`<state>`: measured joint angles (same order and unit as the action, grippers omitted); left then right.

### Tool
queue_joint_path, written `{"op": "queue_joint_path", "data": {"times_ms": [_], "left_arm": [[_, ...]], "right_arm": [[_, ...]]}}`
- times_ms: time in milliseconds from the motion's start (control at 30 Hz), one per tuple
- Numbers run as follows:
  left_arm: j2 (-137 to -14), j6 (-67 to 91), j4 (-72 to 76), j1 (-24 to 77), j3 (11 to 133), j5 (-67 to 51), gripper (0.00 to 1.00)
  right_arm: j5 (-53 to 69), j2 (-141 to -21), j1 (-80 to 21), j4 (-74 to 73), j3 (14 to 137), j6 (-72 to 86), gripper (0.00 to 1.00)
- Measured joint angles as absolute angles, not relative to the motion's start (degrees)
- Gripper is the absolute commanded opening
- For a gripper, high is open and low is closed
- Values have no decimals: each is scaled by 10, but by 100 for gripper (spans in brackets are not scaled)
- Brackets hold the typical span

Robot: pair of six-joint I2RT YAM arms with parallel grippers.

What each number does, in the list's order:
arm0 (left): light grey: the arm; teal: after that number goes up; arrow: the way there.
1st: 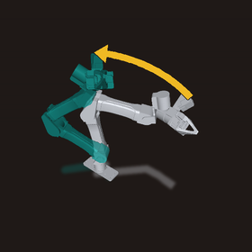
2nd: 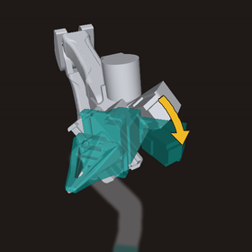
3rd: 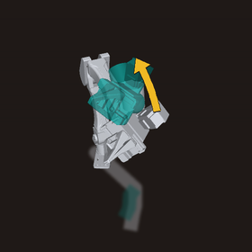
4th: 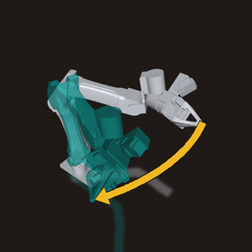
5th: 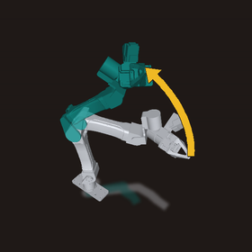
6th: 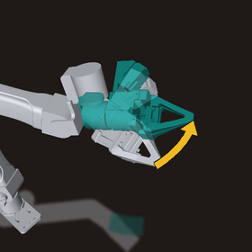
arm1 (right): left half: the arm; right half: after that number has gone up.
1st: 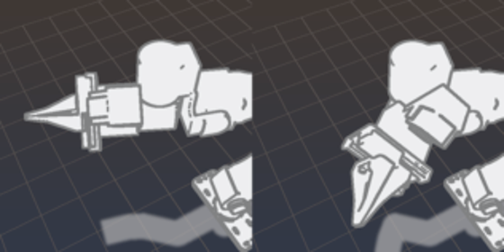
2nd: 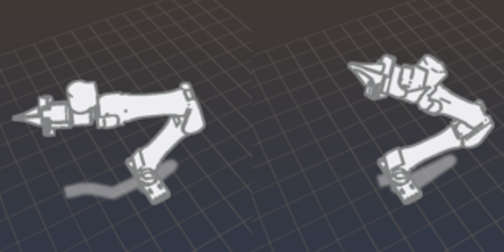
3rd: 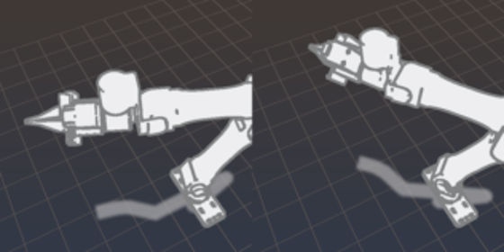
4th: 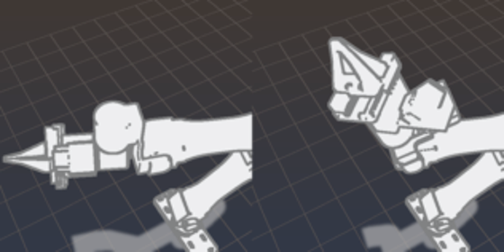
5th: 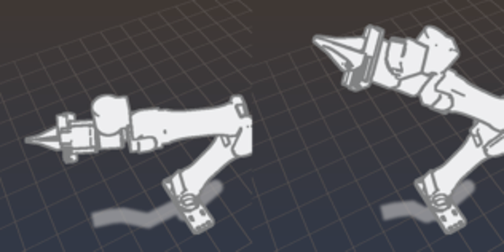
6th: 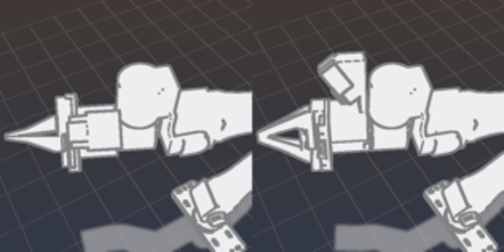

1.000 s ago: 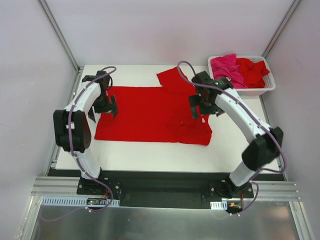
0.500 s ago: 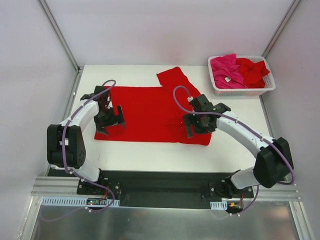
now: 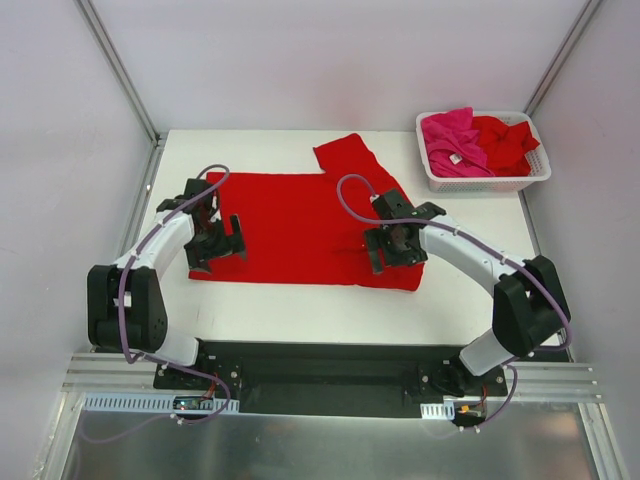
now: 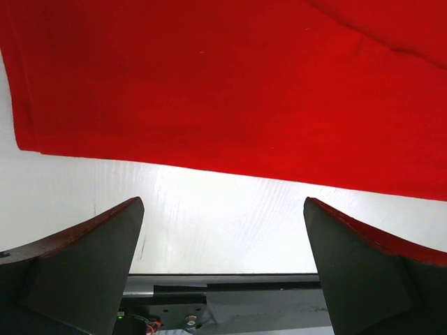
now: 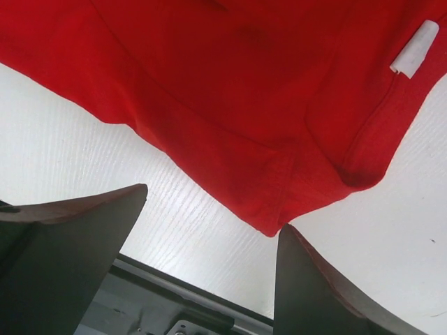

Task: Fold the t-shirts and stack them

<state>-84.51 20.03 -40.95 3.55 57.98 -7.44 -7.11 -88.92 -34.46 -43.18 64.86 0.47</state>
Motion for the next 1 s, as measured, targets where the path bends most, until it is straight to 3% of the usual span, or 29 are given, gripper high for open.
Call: {"op": "queue_joint_path", "data": {"times_ms": [400, 700, 1000], "left_arm": [[-813, 200, -406, 36, 566, -43, 99], [-812, 200, -405, 36, 564, -40, 99], [-831, 198, -396, 35, 563, -24, 99]], "right_arm": [[-35, -889, -272, -414, 611, 31, 82], [0, -933, -273, -397, 677, 23, 79], [13, -916, -273, -409, 631, 26, 78]]}}
